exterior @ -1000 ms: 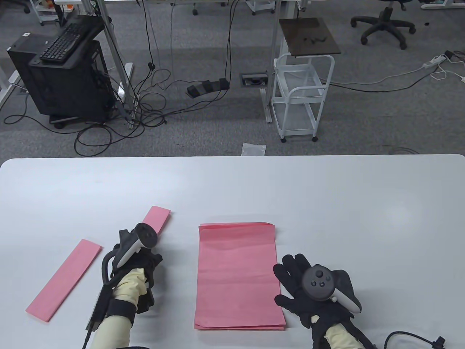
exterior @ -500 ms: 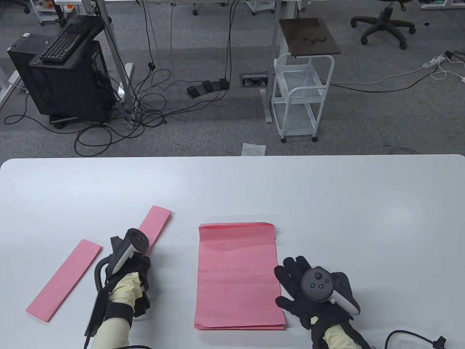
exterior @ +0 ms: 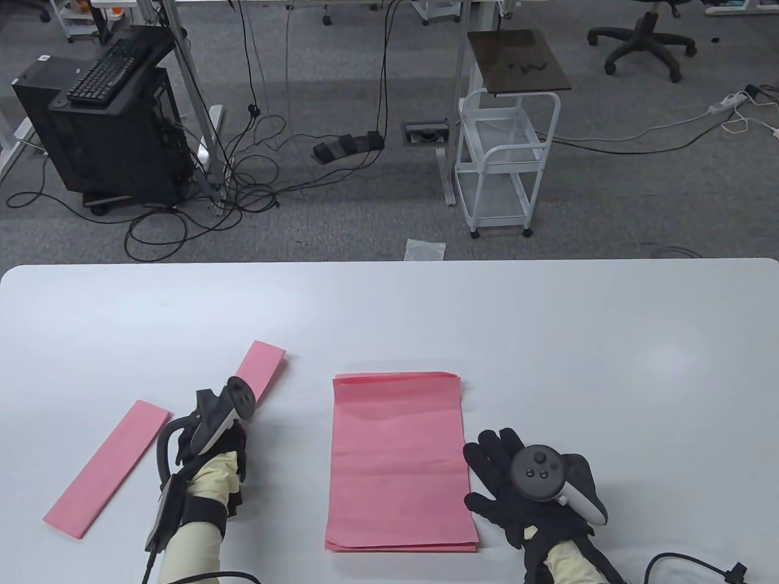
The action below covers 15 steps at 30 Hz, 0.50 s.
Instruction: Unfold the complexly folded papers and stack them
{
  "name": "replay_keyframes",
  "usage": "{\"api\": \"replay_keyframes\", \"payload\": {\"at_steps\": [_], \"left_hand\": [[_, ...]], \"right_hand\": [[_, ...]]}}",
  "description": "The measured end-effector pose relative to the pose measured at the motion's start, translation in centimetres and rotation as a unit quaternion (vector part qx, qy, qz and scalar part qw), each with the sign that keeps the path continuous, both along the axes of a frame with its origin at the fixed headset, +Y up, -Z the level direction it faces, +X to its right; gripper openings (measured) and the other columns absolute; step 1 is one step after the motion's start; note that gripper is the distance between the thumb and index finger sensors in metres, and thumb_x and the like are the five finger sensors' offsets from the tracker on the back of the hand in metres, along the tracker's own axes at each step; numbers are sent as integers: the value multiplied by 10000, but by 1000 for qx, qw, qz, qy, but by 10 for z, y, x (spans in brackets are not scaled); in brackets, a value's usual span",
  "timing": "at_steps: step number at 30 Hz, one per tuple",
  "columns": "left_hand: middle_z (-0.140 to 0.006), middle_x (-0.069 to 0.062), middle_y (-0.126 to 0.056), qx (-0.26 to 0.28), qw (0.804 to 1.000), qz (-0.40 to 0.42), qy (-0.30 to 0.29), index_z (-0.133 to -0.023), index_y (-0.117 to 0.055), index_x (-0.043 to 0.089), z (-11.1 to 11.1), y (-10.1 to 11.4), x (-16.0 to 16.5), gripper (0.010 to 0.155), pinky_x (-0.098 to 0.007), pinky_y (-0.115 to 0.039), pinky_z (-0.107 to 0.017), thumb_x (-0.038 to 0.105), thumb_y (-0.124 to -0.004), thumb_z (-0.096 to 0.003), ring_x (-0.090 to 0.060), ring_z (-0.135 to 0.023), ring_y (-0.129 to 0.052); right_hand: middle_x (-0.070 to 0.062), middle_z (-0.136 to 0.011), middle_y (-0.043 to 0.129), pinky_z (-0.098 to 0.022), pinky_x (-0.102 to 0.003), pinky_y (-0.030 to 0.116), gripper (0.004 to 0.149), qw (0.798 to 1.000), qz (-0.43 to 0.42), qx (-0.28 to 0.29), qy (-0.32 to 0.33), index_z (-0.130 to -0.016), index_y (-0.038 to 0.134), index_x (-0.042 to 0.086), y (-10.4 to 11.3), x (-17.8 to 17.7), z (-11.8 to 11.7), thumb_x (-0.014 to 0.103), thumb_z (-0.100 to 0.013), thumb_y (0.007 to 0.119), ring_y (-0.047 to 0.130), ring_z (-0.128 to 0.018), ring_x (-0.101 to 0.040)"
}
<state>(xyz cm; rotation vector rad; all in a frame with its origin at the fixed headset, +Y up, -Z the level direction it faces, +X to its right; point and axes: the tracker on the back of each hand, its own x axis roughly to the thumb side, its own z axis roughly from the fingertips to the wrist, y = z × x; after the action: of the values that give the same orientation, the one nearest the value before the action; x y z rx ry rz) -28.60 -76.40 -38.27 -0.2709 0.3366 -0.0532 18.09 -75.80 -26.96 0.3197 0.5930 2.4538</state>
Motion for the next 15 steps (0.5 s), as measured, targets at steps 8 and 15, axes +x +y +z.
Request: {"api": "replay_keyframes", "payload": {"at_steps": [8,15], "left_hand": [[-1015,20,-780,143,969,185,-77,-1013,-612,326,9,52,10,499,-420,-694,-732,279,-695,-523,-192,-879,-898],[-1028,-1,-784,34,885,409,-220,-1025,-630,308,31,82,60,499,-461,-666,-737,265,-707,-534,-223,-893,-890]], "right_hand": [[119,-1165,57,-668,-484,-134,693,999,-39,-8,-9,-1073,248,401,1,2,-6,476,-516,651,-146,-1003,-105],[135,-1156,1,-681,-515,-123,776,989,-140,38,-39,-989,98,522,19,-1,-25,437,-509,701,-124,-1030,-141]]}}
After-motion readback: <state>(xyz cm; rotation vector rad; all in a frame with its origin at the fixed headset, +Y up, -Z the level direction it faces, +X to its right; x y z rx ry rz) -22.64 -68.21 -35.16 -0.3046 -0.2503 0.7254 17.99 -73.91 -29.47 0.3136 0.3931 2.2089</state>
